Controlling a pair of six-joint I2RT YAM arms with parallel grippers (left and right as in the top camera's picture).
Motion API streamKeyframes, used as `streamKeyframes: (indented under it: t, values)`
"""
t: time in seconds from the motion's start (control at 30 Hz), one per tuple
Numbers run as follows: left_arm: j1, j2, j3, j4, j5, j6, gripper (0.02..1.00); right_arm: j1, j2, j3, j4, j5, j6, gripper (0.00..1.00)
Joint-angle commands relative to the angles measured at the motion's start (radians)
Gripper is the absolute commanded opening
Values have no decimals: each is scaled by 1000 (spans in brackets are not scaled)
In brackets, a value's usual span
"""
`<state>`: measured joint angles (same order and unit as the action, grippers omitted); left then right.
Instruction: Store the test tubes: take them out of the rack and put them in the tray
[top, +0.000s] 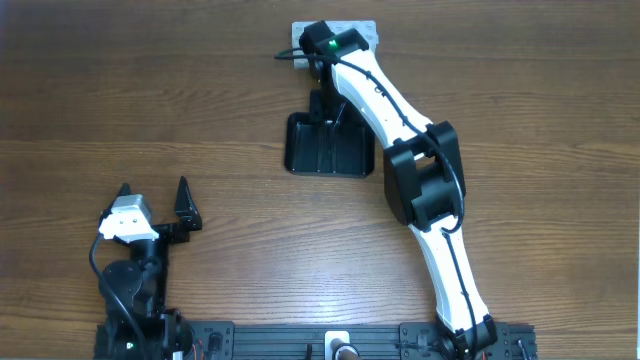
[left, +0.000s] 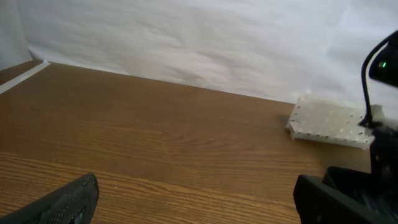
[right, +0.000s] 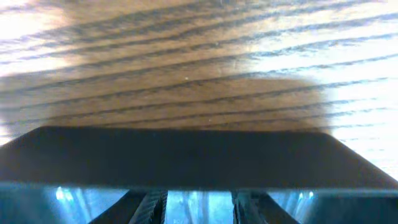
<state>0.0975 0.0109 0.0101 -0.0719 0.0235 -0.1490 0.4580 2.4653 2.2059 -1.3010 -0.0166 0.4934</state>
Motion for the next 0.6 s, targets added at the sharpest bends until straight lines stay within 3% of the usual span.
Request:
streamKeyframes:
  t: [0.03,0.2,0.33,0.4,0.47,0.6]
  values:
    - [-4,-6,-4,-5,10,15,998,-8,-63,143,-66,10,-33,358]
    - [-4,-6,-4,-5,10,15,998,-8,-105,314,-194,11,-111,443]
    - [-4,-6,-4,-5,10,15,998,-11,-143,410,-267,27,-218,579]
    - [-4,-6,-4,-5,10,15,998,-15,-170,426,-279,50,-274,741]
    - [-4,-6,-4,-5,10,15,998,-19,-203,428,-286,75,-346,969]
    - [-4,-6,-4,-5,10,15,998,-29,-279,428,-298,112,-413,993]
